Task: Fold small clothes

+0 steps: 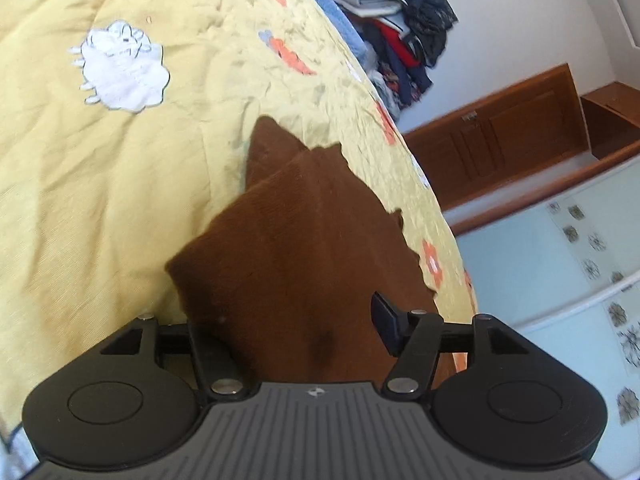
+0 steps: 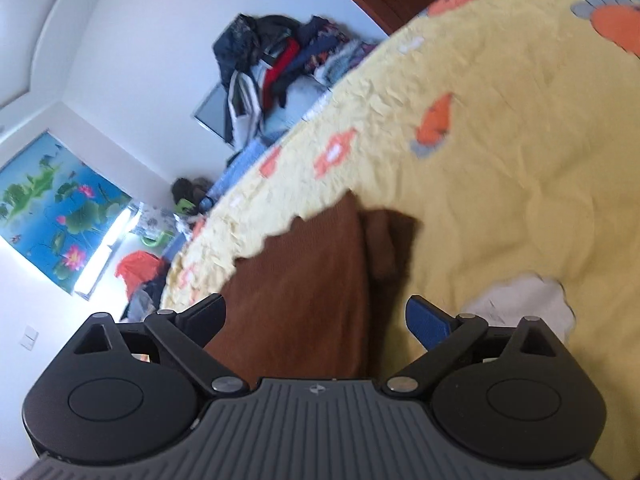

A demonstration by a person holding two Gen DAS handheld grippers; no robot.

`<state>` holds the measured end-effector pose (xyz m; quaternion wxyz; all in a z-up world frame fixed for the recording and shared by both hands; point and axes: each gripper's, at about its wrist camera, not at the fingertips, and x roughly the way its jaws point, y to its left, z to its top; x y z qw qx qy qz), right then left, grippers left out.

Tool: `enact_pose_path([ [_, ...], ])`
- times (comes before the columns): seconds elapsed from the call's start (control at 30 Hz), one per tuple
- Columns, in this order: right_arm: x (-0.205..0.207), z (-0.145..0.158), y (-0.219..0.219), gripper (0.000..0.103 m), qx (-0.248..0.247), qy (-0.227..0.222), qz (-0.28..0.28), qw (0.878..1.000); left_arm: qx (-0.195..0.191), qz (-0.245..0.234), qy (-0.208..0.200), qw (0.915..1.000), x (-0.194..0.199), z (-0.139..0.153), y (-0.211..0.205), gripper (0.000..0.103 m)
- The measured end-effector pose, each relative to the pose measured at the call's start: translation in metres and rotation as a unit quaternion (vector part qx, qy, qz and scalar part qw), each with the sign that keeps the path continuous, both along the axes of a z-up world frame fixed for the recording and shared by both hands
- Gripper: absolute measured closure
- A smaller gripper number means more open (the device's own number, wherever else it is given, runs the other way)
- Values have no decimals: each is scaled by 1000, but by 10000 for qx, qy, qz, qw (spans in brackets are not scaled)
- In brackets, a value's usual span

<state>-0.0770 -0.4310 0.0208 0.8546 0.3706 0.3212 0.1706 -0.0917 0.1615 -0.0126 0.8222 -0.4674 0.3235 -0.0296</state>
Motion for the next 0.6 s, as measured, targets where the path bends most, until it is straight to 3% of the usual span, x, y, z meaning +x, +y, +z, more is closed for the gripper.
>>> enact_pose_path([
  [0.03, 3, 2, 0, 6, 49, -45, 31, 10000, 60, 99, -4, 9999, 1, 1, -2, 46],
  [0.07, 6, 4, 2, 6, 109, -80, 79, 9999, 189, 195, 62, 9996, 3, 1, -4, 64],
  [0.1, 9, 5, 4, 6, 178, -105, 146, 9997, 371, 251, 202, 9988, 6, 2, -7, 92],
  [0.2, 24, 3, 14, 5, 507, -92, 424, 9978, 712, 315, 295, 9965, 12, 6, -16, 92],
  [0.27, 35, 1, 20, 4, 775, -38, 635, 9950, 1477, 86, 23, 9890, 19, 29, -38, 92],
  [0.33, 52, -3, 26, 3, 1154, 101, 885, 9893, 2051, -350, -518, 9767, 26, 55, -72, 92],
  [0.37, 63, -7, 28, 3, 1360, 176, 1009, 9854, 2341, -636, -777, 9670, 30, 67, -93, 93],
  [0.47, 95, -19, 34, 2, 1809, 461, 1236, 9746, 3292, -1794, -1444, 9157, 33, 82, -174, 92],
  [0.53, 113, -30, 37, 2, 2042, 655, 1337, 9675, 3540, -2660, -1595, 8823, 30, 68, -224, 92],
  [0.6, 127, -41, 38, 1, 2156, 804, 1410, 9629, 3829, -3312, -1485, 8495, 26, 44, -260, 92],
])
